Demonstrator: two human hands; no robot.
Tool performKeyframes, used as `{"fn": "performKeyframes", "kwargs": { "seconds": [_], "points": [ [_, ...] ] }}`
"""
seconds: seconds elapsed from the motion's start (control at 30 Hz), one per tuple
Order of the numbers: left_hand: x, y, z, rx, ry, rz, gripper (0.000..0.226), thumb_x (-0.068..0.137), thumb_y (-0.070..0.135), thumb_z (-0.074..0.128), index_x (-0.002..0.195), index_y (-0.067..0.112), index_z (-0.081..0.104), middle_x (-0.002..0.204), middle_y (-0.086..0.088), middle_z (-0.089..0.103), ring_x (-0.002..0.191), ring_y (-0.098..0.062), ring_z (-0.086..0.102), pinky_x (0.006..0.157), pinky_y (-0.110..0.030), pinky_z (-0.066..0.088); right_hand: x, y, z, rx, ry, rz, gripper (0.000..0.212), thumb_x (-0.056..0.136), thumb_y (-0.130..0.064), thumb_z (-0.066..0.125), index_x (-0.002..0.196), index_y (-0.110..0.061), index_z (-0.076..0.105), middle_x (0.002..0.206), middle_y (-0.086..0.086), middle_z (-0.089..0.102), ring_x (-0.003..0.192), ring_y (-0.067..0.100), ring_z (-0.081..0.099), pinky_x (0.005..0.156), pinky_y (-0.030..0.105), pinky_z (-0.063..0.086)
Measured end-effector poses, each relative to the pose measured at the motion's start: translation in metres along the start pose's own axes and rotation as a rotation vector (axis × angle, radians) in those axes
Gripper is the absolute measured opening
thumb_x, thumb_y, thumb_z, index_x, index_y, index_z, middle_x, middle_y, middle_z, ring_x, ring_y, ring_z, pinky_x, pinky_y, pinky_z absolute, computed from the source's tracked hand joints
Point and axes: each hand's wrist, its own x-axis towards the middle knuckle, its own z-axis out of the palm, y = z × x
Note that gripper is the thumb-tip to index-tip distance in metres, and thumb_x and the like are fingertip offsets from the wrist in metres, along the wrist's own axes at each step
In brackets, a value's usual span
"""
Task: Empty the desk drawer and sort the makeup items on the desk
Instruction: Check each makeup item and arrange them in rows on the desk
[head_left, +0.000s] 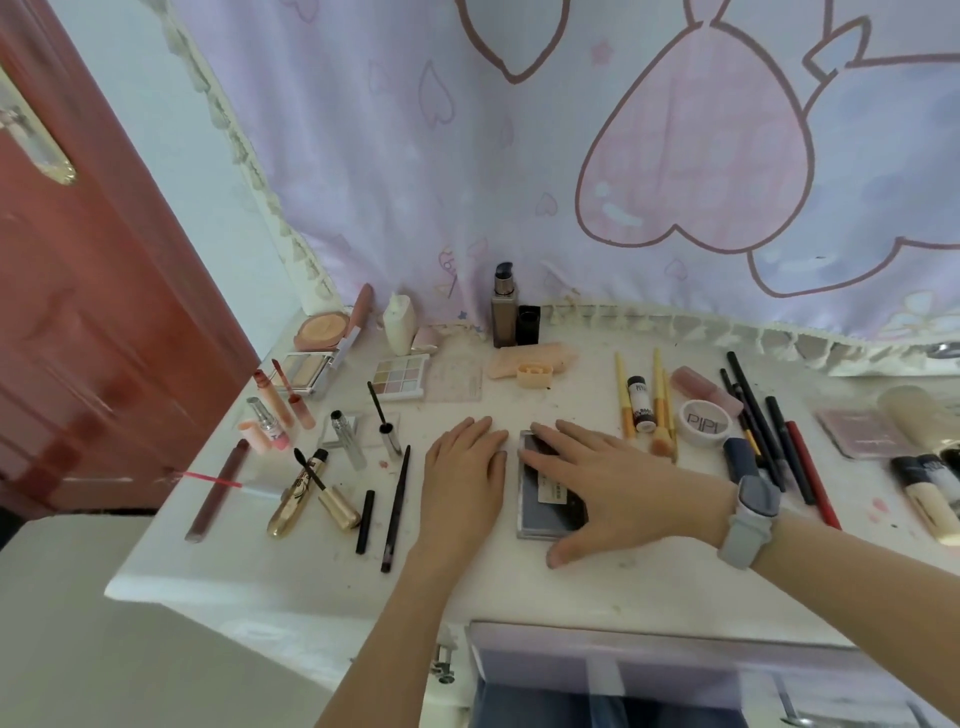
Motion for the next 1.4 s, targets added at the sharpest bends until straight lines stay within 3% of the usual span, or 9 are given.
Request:
{"fn": "performKeyframes", "kwargs": {
  "seconds": [0.23,0.4,0.53,0.63,0.73,0.83,0.97,1.2,1.4],
  "points": [
    [-0.003,0.006,-0.011,-0.228,0.034,-0.127,0.028,0.093,0.01,0.047,0.117,0.011,0.061,0.12,-0.002,0.061,0.117,-0.016,0.049,0.1,-0.02,0.031,0.004,-0.011,0.014,0.027,0.176,0.076,0.094,0.066,-0.076,0.03,0.145,-0.038,-0.005,0.156,0.003,0.0,0.138,0.027,0.012,0.11,0.043,0.015],
    [-0.004,0.017,-0.029,-0.616,-0.031,-0.258,0.024,0.096,0.015,0.043,0.112,0.016,0.063,0.101,0.009,0.066,0.097,-0.002,0.059,0.089,-0.017,0.044,0.011,-0.012,0.007,0.41,0.379,0.178,0.092,0.078,-0.055,0.059,0.146,-0.036,0.001,0.152,-0.006,0.016,0.137,0.021,0.016,0.11,0.039,0.016],
    [-0.003,0.023,-0.044,-0.824,-0.211,-0.34,0.029,0.097,0.03,0.04,0.089,0.027,0.067,0.081,0.017,0.07,0.083,0.006,0.062,0.078,-0.009,0.044,0.012,-0.019,0.006,0.575,0.499,0.135,0.102,0.075,-0.051,0.067,0.146,-0.032,-0.003,0.154,-0.008,0.006,0.138,0.016,0.008,0.112,0.037,0.014],
    [-0.003,0.022,-0.047,-0.867,-0.28,-0.313,0.021,0.094,0.025,0.048,0.103,0.022,0.067,0.098,0.008,0.071,0.098,-0.004,0.063,0.088,-0.017,0.046,0.014,-0.02,0.009,0.517,0.46,0.121,0.109,0.07,-0.06,0.067,0.145,-0.033,-0.007,0.154,-0.011,-0.01,0.137,0.013,-0.001,0.113,0.04,0.012],
    [0.0,0.024,-0.05,-0.791,-0.222,-0.304,0.021,0.095,0.017,0.047,0.108,0.022,0.062,0.096,0.011,0.066,0.094,-0.003,0.06,0.076,-0.011,0.048,0.011,-0.013,0.003,0.586,0.499,0.119,0.091,0.08,-0.047,0.064,0.146,-0.032,0.002,0.152,-0.011,0.007,0.135,0.011,0.008,0.11,0.032,0.017],
    [0.006,0.028,-0.054,-0.756,-0.131,-0.263,0.02,0.097,0.015,0.042,0.102,0.026,0.059,0.094,0.011,0.062,0.088,-0.004,0.058,0.068,-0.011,0.05,0.007,-0.002,-0.009,0.674,0.584,0.151,0.064,0.09,-0.029,0.055,0.144,-0.027,0.021,0.123,-0.01,0.038,0.118,0.01,0.036,0.095,0.018,0.028],
    [0.011,0.038,-0.051,-0.9,0.098,-0.406,0.008,0.092,0.019,0.053,0.097,0.02,0.06,0.094,0.005,0.061,0.085,-0.005,0.057,0.064,-0.013,0.049,0.006,0.002,-0.014,0.853,0.667,0.141,0.031,0.088,-0.016,0.058,0.114,-0.026,0.043,0.101,-0.013,0.051,0.092,0.007,0.052,0.077,0.017,0.044],
    [0.015,0.054,-0.048,-1.394,0.049,-0.761,0.023,0.093,0.031,0.051,0.099,0.011,0.06,0.095,-0.01,0.063,0.095,-0.019,0.058,0.082,-0.031,0.05,0.003,-0.01,-0.003,0.843,0.739,0.122,0.024,0.089,-0.014,0.057,0.099,-0.028,0.041,0.095,-0.014,0.053,0.086,0.006,0.055,0.07,0.015,0.049],
    [0.017,0.052,-0.047,-1.106,0.045,-0.578,0.017,0.088,0.023,0.06,0.103,0.016,0.062,0.093,-0.006,0.064,0.087,-0.017,0.062,0.077,-0.03,0.055,0.002,-0.01,-0.026,0.778,0.522,0.099,0.021,0.095,-0.022,0.047,0.109,-0.02,0.063,0.1,-0.009,0.063,0.093,0.01,0.058,0.076,0.014,0.047]
  ]
}}
